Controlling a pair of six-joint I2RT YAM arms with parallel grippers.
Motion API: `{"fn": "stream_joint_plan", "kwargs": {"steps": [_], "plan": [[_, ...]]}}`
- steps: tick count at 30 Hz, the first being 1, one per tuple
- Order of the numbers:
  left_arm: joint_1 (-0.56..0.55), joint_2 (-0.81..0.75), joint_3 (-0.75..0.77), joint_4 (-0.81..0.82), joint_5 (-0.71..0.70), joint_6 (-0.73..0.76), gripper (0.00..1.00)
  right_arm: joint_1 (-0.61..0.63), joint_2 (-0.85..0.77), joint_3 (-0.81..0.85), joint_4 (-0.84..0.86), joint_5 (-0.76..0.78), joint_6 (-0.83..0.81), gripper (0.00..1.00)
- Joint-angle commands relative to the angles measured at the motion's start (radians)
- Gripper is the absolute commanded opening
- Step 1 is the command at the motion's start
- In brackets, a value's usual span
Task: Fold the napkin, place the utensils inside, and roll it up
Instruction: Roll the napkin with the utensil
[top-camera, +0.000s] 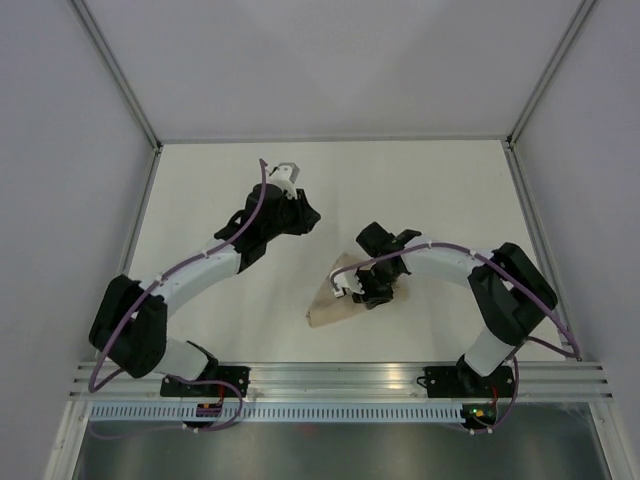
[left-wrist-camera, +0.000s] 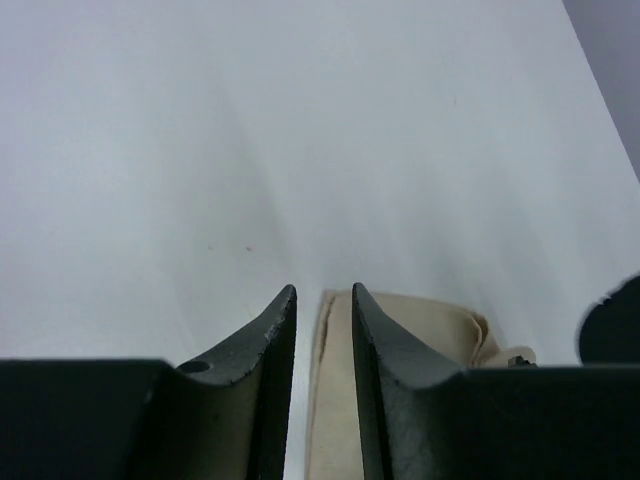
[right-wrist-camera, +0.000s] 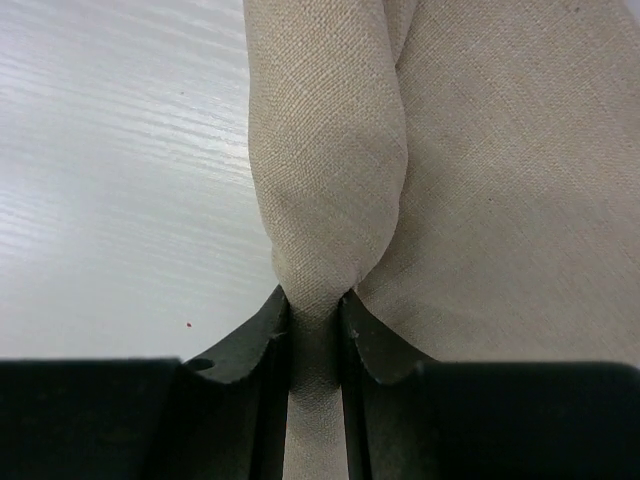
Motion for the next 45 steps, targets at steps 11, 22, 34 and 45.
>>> {"fn": "stream_joint_plan", "kwargs": {"steps": [11,22,34,45], "plan": [[-0.175,-0.463,-0.166,0.116,-0.404,0.405,0.35,-0.215,0.562,0.393,-0.702,-0.186,-0.25,0.19],[-0.623,-0.349,-0.364,0.325,-0.473,0.707,0.44,-0.22,0.669,0.492,-0.688,-0.182,-0.127,0.18],[-0.837,0.103,-0.278,0.466,-0.335,0.815,0.47,-0.221,0.683,0.476,-0.62,-0.167,-0.064,0.18],[-0.835,0.275,-0.217,0.517,-0.309,0.835,0.52,-0.224,0.685,0.469,-0.6,-0.155,-0.052,0.18]]}}
